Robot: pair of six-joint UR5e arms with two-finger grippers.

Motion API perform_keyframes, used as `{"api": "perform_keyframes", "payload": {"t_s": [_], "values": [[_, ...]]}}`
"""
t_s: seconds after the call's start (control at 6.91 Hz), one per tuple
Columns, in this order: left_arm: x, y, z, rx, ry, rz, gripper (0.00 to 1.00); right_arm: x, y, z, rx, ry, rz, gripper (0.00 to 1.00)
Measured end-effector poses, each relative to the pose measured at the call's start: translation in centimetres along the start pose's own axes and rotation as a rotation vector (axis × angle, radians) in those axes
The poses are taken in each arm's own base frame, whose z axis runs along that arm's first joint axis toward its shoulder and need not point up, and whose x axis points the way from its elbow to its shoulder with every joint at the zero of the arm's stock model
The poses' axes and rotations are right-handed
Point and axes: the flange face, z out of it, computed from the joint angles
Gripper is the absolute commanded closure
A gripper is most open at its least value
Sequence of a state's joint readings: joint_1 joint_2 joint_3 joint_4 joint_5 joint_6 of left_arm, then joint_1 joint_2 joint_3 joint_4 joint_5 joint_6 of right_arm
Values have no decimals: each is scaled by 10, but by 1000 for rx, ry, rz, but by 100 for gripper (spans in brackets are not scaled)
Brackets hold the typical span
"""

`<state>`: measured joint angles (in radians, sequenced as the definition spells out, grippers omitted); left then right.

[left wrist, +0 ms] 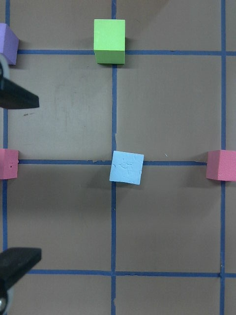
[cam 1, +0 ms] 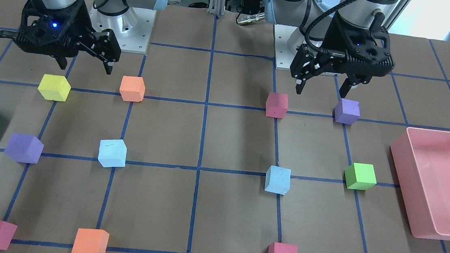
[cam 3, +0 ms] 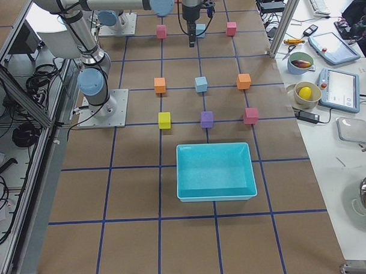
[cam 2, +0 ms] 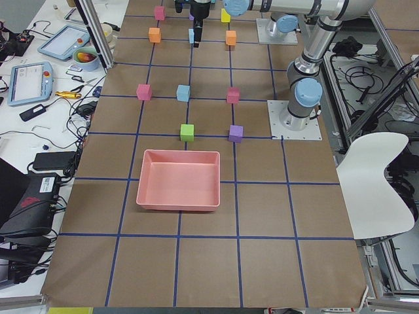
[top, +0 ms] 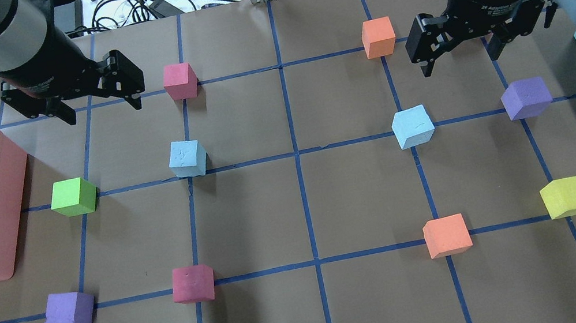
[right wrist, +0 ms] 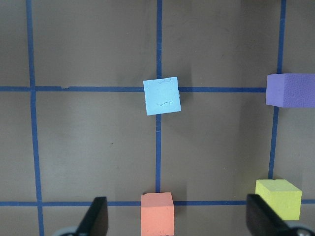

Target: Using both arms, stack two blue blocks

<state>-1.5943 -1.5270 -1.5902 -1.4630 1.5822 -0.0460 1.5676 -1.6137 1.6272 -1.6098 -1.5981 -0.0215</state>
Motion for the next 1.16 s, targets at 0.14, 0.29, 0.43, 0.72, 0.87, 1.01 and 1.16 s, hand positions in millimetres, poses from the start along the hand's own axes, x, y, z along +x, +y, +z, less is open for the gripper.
{"api": "perform_keyframes", "payload": {"t_s": [0.14, 0.29, 0.43, 0.72, 0.87, 1.01, 1.16], "values": [[0, -2, 0, -3, -2, -1, 0, 0, 0, 0, 0, 0, 0, 0], [-1, -4, 2, -8, -4, -2, 0, -1, 0, 1, -2, 0, -2, 0], [-1, -6, 6, -14, -6, -4, 0, -2, 0, 4, -8, -1, -4, 0], [-1, -25, 48, -72, -6, -8, 0, -2, 1, 8, -17, -2, -5, 0], [0, -42, 85, -103, -7, -8, 0, -2, 1, 10, -20, -2, -5, 0], [1, -55, 124, -119, -7, -7, 0, -2, 1, 11, -23, -2, -5, 0], [2, -64, 160, -126, -7, -6, 0, -3, 1, 12, -26, -2, -6, 0]]}}
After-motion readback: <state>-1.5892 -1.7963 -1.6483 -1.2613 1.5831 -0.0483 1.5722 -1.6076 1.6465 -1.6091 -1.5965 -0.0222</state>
